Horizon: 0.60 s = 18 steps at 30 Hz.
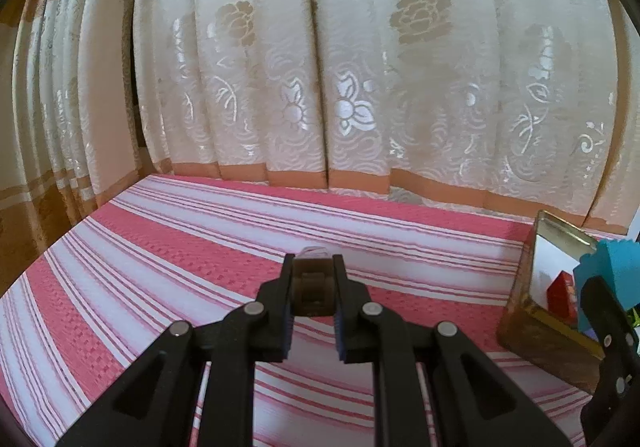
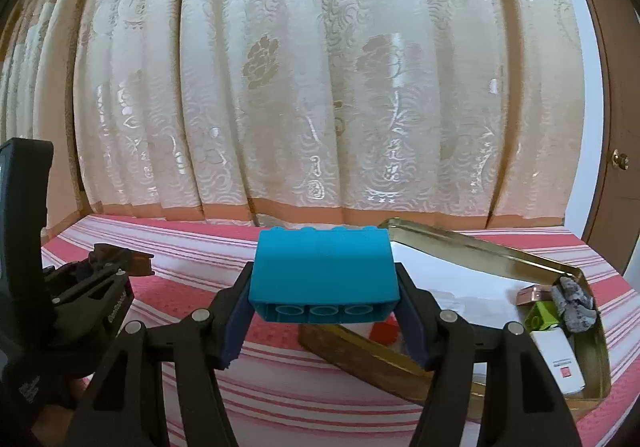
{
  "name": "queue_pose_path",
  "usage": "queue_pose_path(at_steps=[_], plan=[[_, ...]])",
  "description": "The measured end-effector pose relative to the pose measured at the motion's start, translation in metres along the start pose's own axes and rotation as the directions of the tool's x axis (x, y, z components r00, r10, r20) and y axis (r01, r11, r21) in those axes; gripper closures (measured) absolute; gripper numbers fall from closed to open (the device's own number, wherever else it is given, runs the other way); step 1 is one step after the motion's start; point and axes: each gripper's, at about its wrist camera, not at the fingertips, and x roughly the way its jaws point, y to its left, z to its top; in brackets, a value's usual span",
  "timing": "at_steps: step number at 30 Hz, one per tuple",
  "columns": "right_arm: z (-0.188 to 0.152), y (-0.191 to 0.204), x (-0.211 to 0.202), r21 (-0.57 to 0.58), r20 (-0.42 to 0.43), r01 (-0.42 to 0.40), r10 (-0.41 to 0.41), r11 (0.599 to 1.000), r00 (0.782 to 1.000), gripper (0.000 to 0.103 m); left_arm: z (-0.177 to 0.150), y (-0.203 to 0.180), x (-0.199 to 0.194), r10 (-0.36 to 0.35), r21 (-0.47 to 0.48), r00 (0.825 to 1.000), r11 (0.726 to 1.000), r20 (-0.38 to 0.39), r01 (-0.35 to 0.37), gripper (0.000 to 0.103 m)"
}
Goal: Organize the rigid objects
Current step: 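Carry the held comb and blue brick over the gold tin tray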
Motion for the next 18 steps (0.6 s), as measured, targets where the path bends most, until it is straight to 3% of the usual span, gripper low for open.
queue_pose_path(at_steps=[18], plan=[[-0.004, -0.053, -0.016, 0.019, 0.017, 0.065, -0.065, 0.998, 0.998, 0.037, -0.007, -0.049, -0.024, -0.066, 0.035, 0.997, 0.997, 0.037, 0.065, 0.089]])
